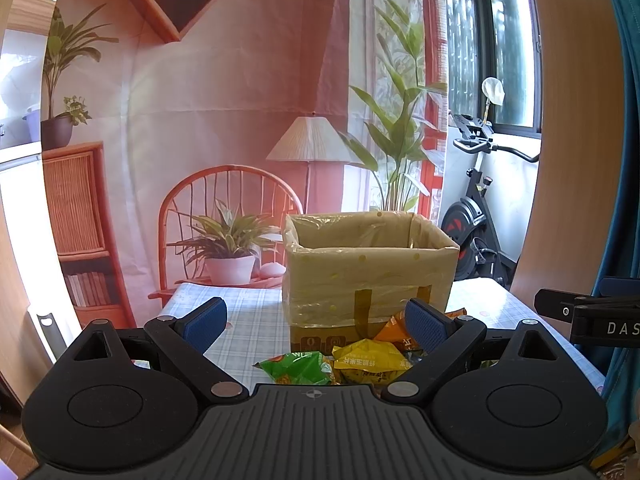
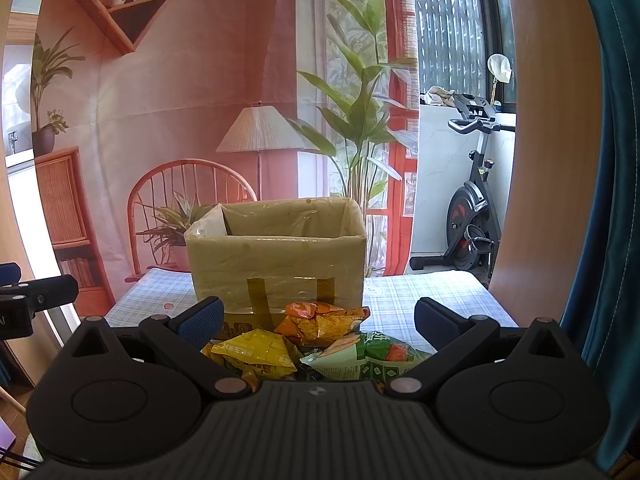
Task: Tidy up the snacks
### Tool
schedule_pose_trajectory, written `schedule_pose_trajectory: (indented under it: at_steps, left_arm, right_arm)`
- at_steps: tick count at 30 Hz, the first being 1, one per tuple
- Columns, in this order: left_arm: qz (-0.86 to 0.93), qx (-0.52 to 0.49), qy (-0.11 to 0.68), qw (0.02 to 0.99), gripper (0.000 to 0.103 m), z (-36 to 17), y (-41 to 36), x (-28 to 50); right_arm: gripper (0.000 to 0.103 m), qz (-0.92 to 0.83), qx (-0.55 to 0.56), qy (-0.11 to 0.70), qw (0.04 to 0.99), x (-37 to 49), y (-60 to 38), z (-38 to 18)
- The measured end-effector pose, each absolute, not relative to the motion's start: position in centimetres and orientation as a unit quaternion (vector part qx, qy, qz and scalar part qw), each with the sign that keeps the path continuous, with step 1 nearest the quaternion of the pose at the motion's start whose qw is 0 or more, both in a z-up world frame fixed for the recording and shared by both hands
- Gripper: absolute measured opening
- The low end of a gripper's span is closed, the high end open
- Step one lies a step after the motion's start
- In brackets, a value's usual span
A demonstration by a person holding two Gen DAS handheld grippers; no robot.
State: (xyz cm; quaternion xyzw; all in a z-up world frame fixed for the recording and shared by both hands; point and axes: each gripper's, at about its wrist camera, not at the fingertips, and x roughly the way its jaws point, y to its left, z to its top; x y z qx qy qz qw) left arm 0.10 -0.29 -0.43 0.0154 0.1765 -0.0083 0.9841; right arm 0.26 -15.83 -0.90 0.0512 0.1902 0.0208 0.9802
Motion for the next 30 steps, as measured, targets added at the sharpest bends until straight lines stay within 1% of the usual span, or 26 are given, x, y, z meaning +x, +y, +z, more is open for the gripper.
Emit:
schedule_pose_trajectory:
  at_steps: [30]
  left_arm:
    - [-0.008, 0.008, 0.182, 0.983, 0.097, -0.43, -0.05, 0.2]
  right_arm:
    - [0.103, 0.02, 0.052, 0.193, 0.98, 0.29, -15.85, -0.87]
